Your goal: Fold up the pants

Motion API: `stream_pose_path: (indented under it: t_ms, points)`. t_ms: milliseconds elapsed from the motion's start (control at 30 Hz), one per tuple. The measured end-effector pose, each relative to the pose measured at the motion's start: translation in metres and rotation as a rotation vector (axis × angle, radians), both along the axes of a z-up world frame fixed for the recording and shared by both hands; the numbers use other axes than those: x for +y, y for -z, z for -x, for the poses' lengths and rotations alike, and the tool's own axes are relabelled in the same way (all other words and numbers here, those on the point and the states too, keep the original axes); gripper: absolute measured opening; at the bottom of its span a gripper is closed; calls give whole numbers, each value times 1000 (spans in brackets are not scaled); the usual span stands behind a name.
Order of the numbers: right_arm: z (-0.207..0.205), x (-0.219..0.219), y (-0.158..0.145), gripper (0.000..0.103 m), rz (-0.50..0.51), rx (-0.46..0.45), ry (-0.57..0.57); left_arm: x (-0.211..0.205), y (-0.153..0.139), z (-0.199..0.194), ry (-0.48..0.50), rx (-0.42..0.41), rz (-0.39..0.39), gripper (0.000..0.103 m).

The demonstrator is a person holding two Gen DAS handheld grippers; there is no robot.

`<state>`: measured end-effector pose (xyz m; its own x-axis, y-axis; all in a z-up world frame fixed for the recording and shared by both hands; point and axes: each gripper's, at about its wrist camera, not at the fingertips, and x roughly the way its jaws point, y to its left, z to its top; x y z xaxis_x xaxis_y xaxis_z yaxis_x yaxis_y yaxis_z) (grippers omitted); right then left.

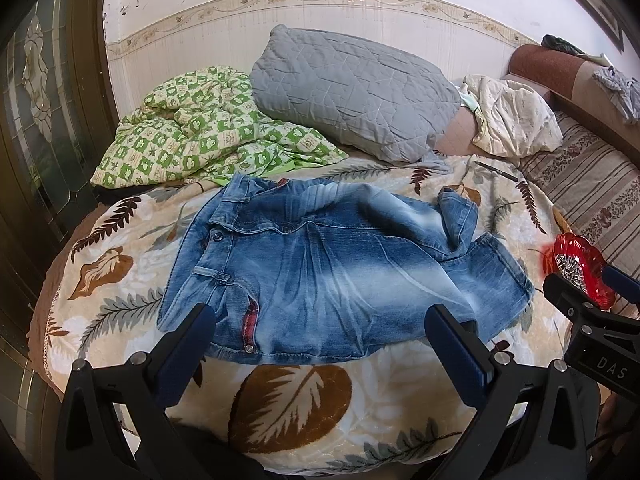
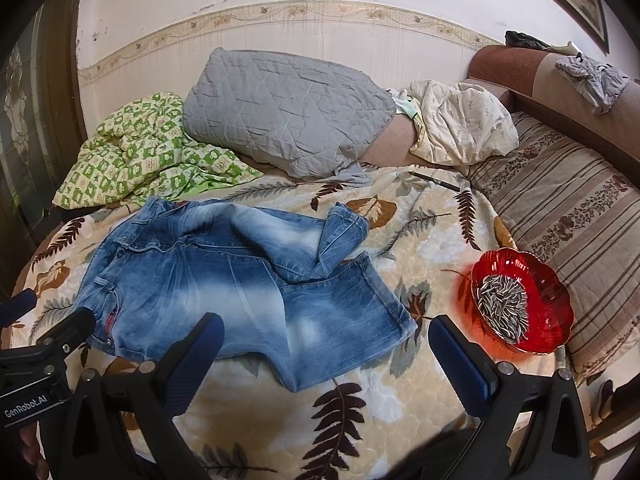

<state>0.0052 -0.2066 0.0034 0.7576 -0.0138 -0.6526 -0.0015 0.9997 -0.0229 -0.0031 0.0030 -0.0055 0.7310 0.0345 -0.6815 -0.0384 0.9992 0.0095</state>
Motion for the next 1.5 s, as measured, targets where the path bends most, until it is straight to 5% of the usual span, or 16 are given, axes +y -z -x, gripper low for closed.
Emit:
stream_pose_path:
  t_ms: [1133, 1400, 1500]
  points:
    - [-4, -6, 7, 103, -30, 22, -2, -6, 4, -1, 11, 14, -16, 103]
    - [13, -52, 40, 103, -172, 107, -82, -30, 40, -7, 180, 93, 68, 103]
    - [20, -84, 49, 103, -131, 68, -21, -56, 61, -14, 289, 174, 137, 103]
